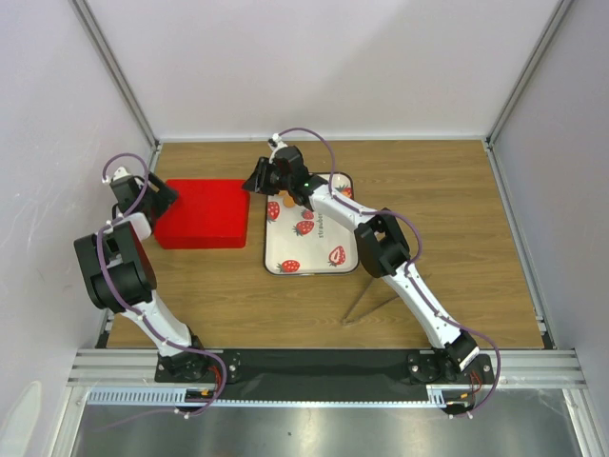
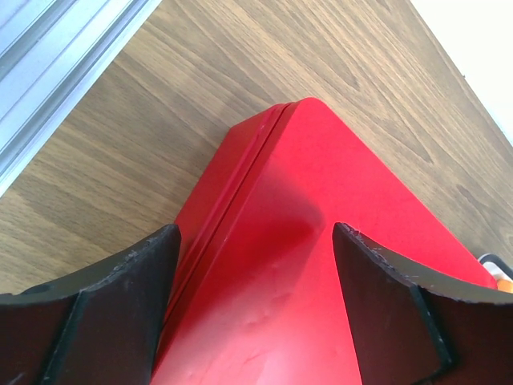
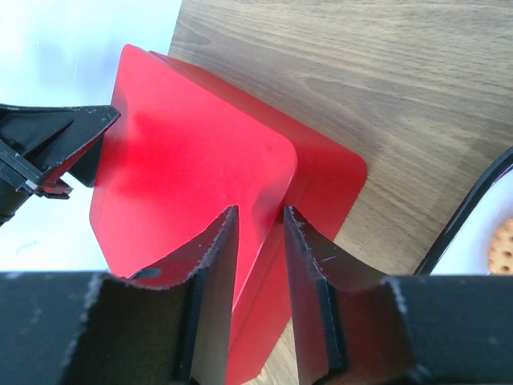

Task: Pack the cookies

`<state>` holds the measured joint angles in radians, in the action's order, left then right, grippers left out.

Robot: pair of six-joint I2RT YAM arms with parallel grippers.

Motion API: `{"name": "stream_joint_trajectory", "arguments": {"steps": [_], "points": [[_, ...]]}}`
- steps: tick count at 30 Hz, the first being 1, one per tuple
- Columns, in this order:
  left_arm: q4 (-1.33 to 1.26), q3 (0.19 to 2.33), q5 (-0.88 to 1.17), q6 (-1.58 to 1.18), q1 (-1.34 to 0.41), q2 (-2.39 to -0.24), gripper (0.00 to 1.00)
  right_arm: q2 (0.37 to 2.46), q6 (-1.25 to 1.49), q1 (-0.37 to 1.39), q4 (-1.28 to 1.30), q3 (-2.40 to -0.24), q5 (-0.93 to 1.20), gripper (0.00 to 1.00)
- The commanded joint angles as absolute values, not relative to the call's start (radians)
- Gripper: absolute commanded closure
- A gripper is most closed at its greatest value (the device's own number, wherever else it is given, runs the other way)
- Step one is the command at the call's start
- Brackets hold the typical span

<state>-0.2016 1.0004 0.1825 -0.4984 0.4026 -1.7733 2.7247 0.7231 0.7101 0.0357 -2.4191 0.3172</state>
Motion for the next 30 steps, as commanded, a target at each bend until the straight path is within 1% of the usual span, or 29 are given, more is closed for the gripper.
{"name": "stream_joint_trajectory", "arguments": {"steps": [1, 14, 23, 28, 30], "points": [[-0.216, 0.974, 0.281, -0.549, 0.388, -1.767, 0.19, 2.752, 0.724, 0.755, 0.034, -2.487, 0.342, 0.65], [-0.250, 0.927, 0.288, -0.592, 0.362, -1.750, 0.26, 2.766, 0.670, 0.782, 0.069, -2.503, 0.302, 0.63], [-0.252, 0.894, 0.278, -0.615, 0.341, -1.732, 0.32, 2.764, 0.634, 0.799, 0.100, -2.513, 0.267, 0.63], [-0.245, 0.876, 0.258, -0.618, 0.328, -1.715, 0.32, 2.750, 0.609, 0.807, 0.123, -2.508, 0.239, 0.63], [-0.238, 0.874, 0.256, -0.617, 0.328, -1.710, 0.30, 2.741, 0.597, 0.805, 0.135, -2.507, 0.221, 0.61]]}}
